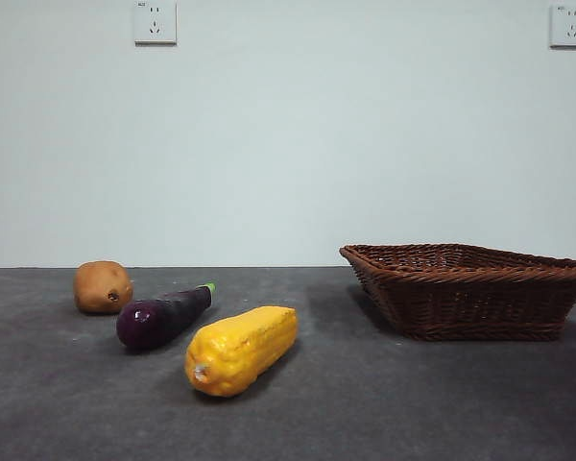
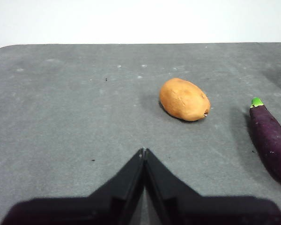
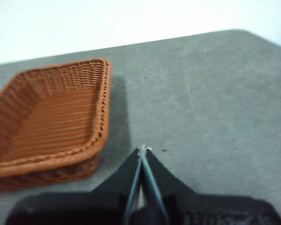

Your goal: Help me put the vegetables on the table into the basket

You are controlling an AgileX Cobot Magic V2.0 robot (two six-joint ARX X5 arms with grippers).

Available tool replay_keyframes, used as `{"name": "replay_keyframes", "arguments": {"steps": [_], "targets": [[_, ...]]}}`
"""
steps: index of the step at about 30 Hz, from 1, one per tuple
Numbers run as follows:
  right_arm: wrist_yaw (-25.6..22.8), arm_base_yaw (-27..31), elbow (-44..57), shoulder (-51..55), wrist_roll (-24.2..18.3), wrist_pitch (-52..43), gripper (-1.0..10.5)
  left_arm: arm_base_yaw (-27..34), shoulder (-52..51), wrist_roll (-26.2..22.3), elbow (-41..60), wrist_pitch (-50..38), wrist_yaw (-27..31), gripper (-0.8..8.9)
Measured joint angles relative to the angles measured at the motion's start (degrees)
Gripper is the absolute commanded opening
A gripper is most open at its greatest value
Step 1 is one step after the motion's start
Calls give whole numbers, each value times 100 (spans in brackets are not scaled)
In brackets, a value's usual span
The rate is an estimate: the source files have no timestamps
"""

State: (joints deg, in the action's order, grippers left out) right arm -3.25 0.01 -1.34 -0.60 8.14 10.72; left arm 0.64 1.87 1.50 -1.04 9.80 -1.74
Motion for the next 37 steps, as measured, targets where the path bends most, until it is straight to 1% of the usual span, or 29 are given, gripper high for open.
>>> {"name": "replay_keyframes", "arguments": {"steps": [4,7,9,12,17,21,27,30,32,37], "targets": [[201,-2,-2,0,470,0,-11,0,0,0,0,0,0,-4],[490,0,-17,0,704,46,-11,0,0,7,-37,46,-15,-4],[601,0,-94,-2,861,111,-11,0,11,57,-157,142,-35,-4],[625,0,-334,-11,1099,170,-11,0,114,184,-483,181,-70,-4],[632,-2,-813,-267,1357,146,-11,0,522,514,-966,133,-448,-4],[721,-2,-1176,-745,1414,173,-11,0,1056,793,-1268,140,-518,-5],[973,-2,-1991,-1860,1502,439,-11,0,2090,949,-1847,149,-977,-4],[1049,-2,-2470,-2557,1497,776,-11,0,2691,973,-2164,151,-1386,-4],[1156,0,-2822,-3071,1423,1021,-11,0,3136,975,-2398,190,-1762,-4],[1696,-2,-3716,-4304,1021,1674,-11,0,4194,1016,-2920,474,-2800,-3]]}}
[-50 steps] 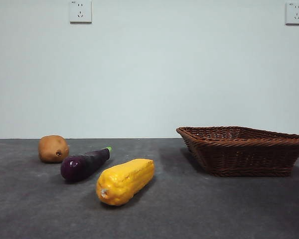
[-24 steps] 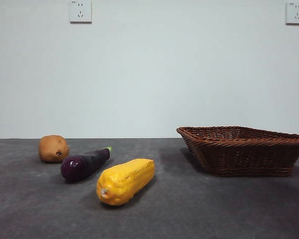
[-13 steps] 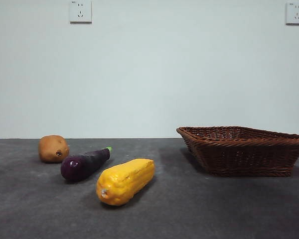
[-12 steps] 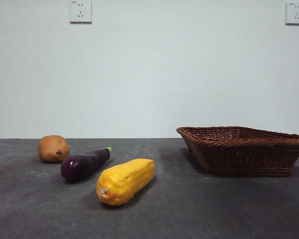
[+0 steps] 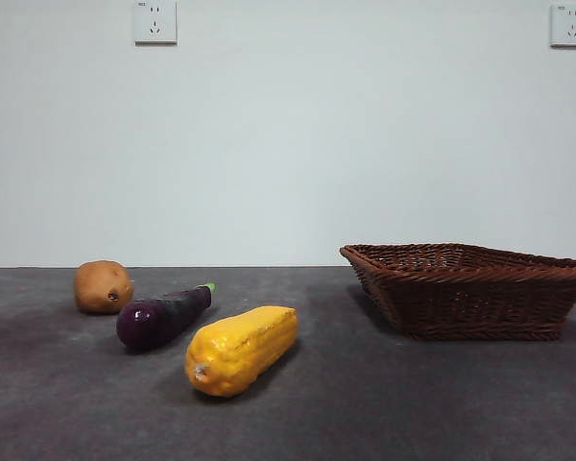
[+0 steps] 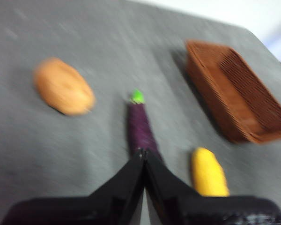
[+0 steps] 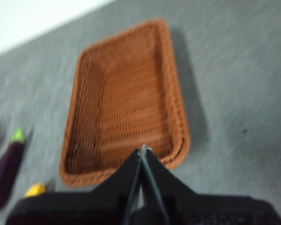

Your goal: Help me put the vegetables on the table into the basket

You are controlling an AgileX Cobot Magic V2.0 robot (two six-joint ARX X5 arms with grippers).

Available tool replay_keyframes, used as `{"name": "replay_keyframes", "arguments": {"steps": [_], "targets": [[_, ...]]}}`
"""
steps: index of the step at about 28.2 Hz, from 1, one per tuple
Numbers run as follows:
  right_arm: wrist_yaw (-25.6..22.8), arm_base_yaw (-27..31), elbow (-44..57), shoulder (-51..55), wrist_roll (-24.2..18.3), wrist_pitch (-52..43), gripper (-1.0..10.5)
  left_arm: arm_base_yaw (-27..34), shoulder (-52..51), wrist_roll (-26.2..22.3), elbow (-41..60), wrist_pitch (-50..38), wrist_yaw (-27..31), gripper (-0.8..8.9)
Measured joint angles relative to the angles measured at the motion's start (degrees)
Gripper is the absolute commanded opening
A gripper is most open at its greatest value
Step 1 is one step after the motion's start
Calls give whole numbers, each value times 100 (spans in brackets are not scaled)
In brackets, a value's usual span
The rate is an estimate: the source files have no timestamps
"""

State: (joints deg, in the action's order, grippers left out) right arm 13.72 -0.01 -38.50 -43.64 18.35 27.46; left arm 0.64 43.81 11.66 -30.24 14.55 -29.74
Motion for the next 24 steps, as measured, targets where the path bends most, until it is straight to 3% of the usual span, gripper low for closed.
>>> {"name": "replay_keyframes", "arguments": {"steps": [6,14,15,18,20,24], "targets": [[74,2,-1314,-1537,-190,1139,-11,0,1182,68,-383,221,-1464,-3],[173,2,-2874,-3016,-1075,2146,26,-262,1801,299,-383,557,-1694,-4],[170,2,-3093,-3270,-1141,2247,102,-345,1832,302,-383,557,-1694,-4],[170,2,-3799,-4205,-1224,2520,543,-678,1888,304,-383,595,-1694,-3],[155,2,-4212,-4789,-1239,2643,602,-909,1906,306,-385,719,-1694,-3],[107,2,-4876,-5783,-1427,2651,602,-1331,1908,321,-385,789,-1659,-3]]}}
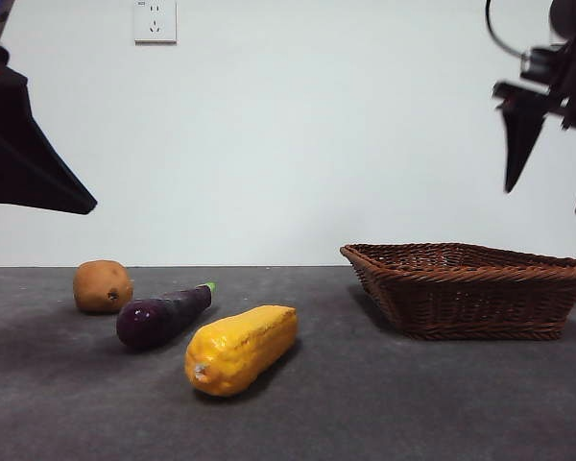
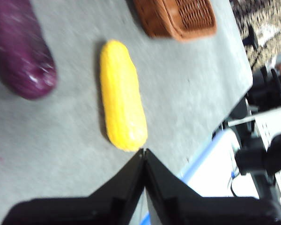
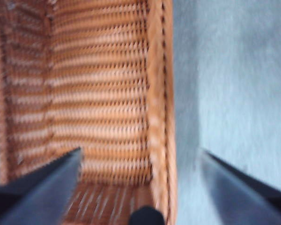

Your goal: Help me put the vegetables on the table into the basket

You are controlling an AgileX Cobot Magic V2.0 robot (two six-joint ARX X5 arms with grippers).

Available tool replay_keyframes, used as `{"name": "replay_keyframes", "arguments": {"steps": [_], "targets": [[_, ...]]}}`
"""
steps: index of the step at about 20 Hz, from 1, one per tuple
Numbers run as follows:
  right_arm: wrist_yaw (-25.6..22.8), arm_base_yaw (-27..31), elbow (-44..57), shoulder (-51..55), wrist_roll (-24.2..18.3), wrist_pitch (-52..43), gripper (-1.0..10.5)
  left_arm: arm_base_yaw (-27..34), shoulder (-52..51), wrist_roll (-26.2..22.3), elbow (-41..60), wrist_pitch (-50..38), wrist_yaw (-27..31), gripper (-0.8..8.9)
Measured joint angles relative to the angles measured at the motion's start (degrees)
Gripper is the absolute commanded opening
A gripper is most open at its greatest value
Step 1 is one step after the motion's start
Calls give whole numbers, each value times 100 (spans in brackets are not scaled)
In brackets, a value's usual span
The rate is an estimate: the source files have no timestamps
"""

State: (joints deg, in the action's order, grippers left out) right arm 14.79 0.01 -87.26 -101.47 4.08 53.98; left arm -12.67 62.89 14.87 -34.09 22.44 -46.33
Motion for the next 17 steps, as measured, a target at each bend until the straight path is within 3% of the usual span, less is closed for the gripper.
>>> {"name": "replay_keyframes", "arguments": {"steps": [10,11,16,17], "targets": [[-2,0,-723,-1513,-138,-358,592,-343,0,20,-2,68,284,0],[-2,0,-726,-1589,-179,-424,532,-343,0,20,-2,70,293,0],[0,0,-734,-1827,-269,-448,-22,-343,0,22,-7,72,297,0],[11,0,-734,-1827,-321,-450,-11,-343,0,22,-7,72,299,-1]]}}
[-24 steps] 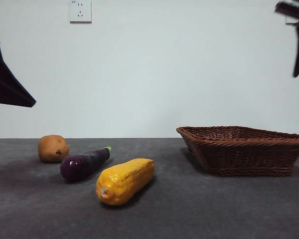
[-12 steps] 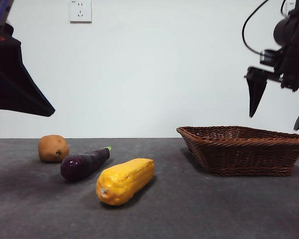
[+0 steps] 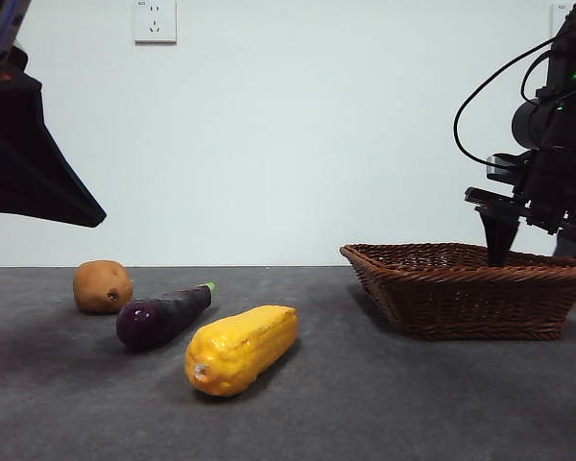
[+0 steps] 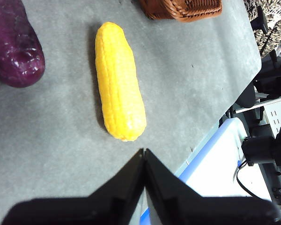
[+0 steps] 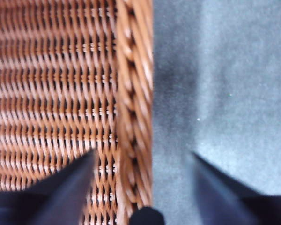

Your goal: Help me put the vegetables on the table into the basket

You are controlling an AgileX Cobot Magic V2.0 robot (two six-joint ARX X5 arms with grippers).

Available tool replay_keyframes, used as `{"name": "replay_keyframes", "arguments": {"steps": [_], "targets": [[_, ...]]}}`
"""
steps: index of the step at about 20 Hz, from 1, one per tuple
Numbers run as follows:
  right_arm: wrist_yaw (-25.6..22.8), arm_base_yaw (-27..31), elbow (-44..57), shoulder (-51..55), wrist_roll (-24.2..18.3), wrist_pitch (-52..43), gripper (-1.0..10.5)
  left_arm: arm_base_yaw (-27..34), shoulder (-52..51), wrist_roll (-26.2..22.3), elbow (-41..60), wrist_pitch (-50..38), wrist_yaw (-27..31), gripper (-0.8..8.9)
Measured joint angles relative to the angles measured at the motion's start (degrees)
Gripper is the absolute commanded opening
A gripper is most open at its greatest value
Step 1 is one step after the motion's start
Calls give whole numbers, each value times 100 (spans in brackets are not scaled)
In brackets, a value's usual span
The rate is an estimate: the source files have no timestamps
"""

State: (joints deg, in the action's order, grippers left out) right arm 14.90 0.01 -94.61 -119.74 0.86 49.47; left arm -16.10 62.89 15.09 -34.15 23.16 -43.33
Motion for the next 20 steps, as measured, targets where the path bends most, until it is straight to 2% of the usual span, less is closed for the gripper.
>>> {"name": "replay_keyframes", "arguments": {"steps": [2,7,8,10,11,14,16,17,20], "targets": [[57,0,0,0,-48,20,-11,0,0,26,0,0,17,-1],[538,81,-105,9,-68,321,-10,-85,0,302,-98,136,42,-1],[623,127,-105,28,-68,407,-10,-181,0,304,-221,264,142,0],[730,227,-105,214,-76,688,-10,-507,0,247,-649,756,774,11],[715,271,-103,404,-94,876,-10,-688,20,225,-892,994,1139,55],[697,413,-103,1145,-249,1217,-10,-1161,407,144,-1720,1639,1937,346],[682,415,-103,1635,-313,1377,-10,-1453,911,-15,-2221,1989,1980,562],[686,407,-103,1897,-341,1453,-10,-1598,1233,-98,-2450,2083,1985,634],[590,385,-103,2618,-352,1617,-10,-2011,2118,-308,-3025,2214,2199,665]]}}
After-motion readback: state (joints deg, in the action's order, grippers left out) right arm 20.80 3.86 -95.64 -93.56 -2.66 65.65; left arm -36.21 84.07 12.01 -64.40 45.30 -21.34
